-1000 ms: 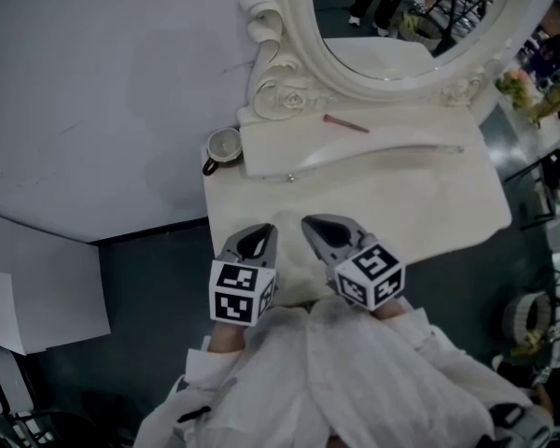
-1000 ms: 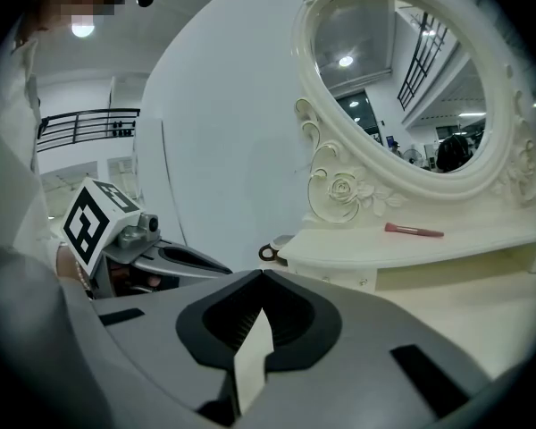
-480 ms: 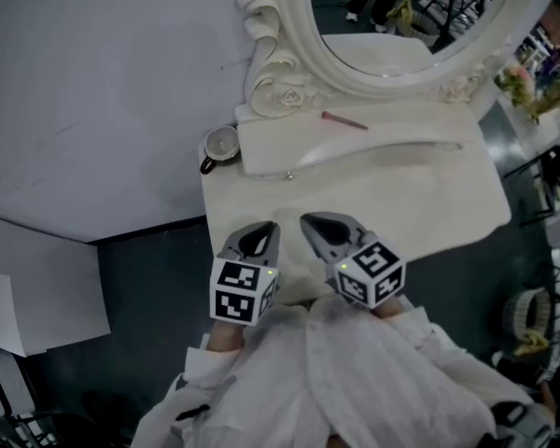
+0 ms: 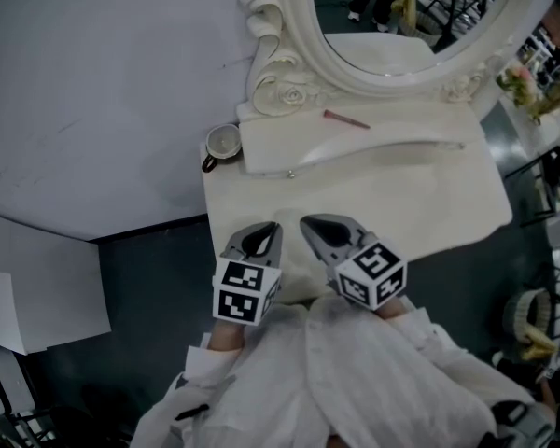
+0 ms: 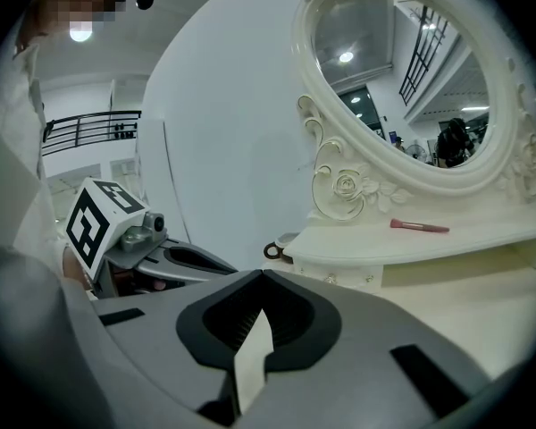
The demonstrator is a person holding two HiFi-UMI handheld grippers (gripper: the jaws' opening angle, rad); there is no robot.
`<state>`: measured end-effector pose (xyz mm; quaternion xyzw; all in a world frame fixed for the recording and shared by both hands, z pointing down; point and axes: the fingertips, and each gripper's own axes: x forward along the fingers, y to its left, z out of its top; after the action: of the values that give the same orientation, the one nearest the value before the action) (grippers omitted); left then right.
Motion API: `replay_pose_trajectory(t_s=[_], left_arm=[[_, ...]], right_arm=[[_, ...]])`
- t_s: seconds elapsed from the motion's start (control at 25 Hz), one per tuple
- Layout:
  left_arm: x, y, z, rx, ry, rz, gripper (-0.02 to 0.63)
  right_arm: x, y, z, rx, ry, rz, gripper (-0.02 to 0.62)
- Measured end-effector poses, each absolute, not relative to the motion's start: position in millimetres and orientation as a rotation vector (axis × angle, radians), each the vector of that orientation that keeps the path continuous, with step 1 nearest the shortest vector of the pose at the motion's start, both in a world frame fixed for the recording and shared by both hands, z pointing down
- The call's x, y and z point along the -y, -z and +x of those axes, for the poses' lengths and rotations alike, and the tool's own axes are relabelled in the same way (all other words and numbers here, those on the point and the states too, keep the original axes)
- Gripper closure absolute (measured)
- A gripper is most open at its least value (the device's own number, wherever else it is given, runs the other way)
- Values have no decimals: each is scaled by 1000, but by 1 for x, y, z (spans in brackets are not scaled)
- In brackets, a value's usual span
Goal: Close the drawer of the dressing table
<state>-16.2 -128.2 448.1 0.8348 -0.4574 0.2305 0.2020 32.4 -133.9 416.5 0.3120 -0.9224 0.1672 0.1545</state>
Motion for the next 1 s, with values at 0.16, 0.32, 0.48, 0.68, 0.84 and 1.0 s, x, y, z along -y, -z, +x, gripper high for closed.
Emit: replay_pose_trajectory(t_s=[0.16,0.32,0.48,0.68,0.84,1.0], left_arm=[[127,-448,-15,1270,-638,2330,587],[126,-445,-12,1262,-623,2335,587],[125,-445,-12,1258,-628,2340,587],[122,-444,-11,1251,-606,2337,588],[121,-444,-10,1244,-602,2339,587],[120,-442,-8,1238,-592,2343,588]], right_arm=[[131,-419,31,2647,-496,885,588],[129,-418,31,2653,-494,881,589],[127,-416,32,2658,-498,878,588],[125,-414,29,2667,-486,875,589],[122,-414,29,2668,-479,874,589],[120,-416,34,2656,-497,883,589]])
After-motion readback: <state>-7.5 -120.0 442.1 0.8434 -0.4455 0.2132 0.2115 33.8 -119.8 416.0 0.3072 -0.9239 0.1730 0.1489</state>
